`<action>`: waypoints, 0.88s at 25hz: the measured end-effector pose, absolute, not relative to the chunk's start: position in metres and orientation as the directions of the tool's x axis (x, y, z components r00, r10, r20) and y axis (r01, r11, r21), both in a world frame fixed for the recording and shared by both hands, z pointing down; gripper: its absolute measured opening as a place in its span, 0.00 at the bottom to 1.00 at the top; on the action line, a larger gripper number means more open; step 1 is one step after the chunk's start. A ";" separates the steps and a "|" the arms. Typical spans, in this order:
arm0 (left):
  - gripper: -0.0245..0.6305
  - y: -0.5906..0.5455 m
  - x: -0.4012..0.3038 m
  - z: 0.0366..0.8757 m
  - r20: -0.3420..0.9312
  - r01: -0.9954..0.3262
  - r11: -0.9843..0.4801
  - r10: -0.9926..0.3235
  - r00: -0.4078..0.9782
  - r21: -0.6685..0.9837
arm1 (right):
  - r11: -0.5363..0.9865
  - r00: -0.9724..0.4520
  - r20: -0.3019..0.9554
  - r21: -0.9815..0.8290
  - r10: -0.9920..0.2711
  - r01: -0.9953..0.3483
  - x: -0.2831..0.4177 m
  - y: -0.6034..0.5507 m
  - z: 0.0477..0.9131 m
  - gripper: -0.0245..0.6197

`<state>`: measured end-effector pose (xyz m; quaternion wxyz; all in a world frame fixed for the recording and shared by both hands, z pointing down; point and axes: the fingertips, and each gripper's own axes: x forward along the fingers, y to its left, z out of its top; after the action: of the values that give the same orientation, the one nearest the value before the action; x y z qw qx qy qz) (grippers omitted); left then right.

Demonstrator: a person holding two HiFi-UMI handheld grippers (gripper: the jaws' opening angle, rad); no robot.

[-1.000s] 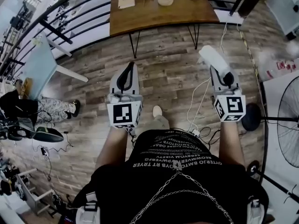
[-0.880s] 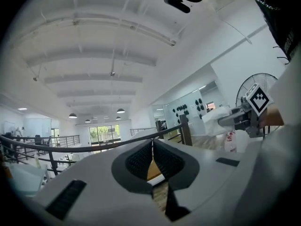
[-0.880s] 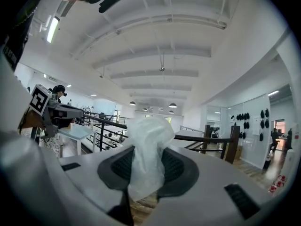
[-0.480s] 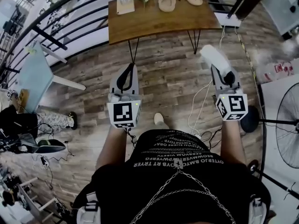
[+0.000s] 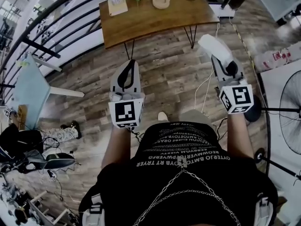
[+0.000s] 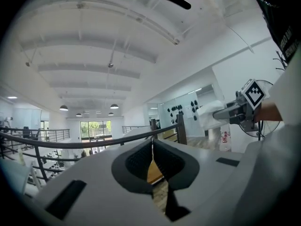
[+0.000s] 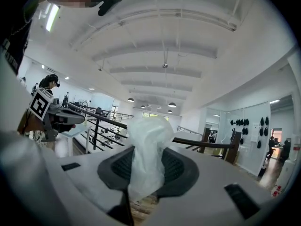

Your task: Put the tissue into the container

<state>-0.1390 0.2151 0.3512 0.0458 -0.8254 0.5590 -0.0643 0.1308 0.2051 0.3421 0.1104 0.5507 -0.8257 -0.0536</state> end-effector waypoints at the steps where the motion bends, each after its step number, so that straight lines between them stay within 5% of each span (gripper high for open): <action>1: 0.09 0.213 -0.138 0.350 0.049 -0.916 -0.374 -0.928 0.370 -0.146 | 0.385 -0.368 0.115 0.213 -0.923 -0.898 0.132 0.203 0.339 0.22; 22: 0.09 0.067 -0.125 0.342 0.064 -0.932 -0.340 -0.940 0.334 -0.123 | 0.432 -0.417 0.125 0.125 -0.900 -0.893 0.150 0.056 0.362 0.22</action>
<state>-0.1251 0.0674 0.3423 0.0318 -0.8161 0.5737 -0.0618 0.1499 0.0555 0.3617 0.0866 0.5327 -0.8416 -0.0192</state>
